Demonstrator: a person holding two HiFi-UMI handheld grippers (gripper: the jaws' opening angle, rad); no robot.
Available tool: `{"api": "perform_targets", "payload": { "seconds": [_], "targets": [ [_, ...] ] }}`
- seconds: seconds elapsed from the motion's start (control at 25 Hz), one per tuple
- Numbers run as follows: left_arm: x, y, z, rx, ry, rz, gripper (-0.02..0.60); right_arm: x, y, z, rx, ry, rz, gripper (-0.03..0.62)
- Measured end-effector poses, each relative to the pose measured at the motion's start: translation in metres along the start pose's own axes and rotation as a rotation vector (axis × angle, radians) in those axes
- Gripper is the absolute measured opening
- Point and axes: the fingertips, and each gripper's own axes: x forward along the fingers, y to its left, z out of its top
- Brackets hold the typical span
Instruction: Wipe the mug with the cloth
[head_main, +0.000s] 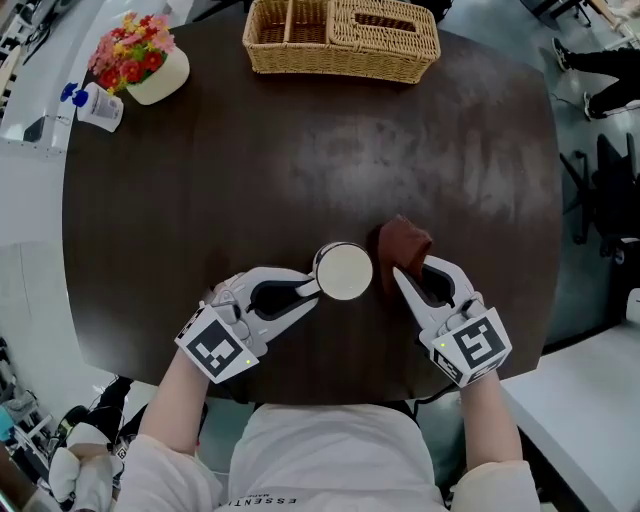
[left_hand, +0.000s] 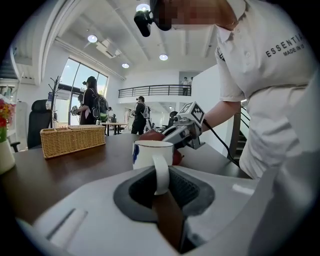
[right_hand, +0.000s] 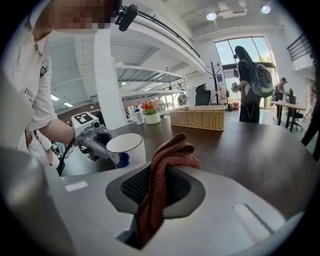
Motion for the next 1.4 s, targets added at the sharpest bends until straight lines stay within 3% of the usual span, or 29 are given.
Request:
{"api": "perform_targets", "payload": {
  "seconds": [0.24,0.4,0.68,0.76,0.96,1.04,1.12,1.16,1.28,1.4],
  "targets": [
    [-0.002,0.007,-0.005,0.055,0.003,0.054,0.067,0.004,0.005,-0.003,0.008,0.012,0.009,0.083],
    [-0.007,0.016,-0.013,0.042,0.009,0.138,0.067,0.006,0.007,-0.003,0.024,0.017,0.003,0.084],
    [-0.030,0.021,0.012,0.078,-0.036,0.209,0.090,-0.002,0.022,0.009,0.027,0.005,-0.046,0.083],
    [-0.047,0.021,0.032,0.098,-0.056,0.258,0.089,-0.010,0.027,0.019,0.019,-0.007,-0.096,0.083],
    [-0.092,0.011,0.082,0.169,-0.097,0.413,0.063,-0.043,0.039,0.031,0.040,-0.004,-0.355,0.083],
    [-0.104,0.003,0.095,0.186,-0.102,0.457,0.000,-0.058,0.053,0.037,0.054,-0.039,-0.396,0.083],
    [-0.114,-0.009,0.109,0.204,-0.112,0.480,0.000,-0.072,0.069,0.044,0.057,-0.077,-0.417,0.083],
    [-0.119,-0.016,0.114,0.183,-0.123,0.495,0.000,-0.079,0.078,0.046,0.055,-0.092,-0.423,0.083],
    [-0.135,-0.038,0.127,-0.007,-0.201,0.592,0.000,-0.102,0.103,0.051,0.047,-0.137,-0.432,0.083],
    [-0.141,-0.066,0.140,-0.010,-0.231,0.664,0.000,-0.130,0.122,0.054,0.033,-0.201,-0.442,0.083]
  ]
}}
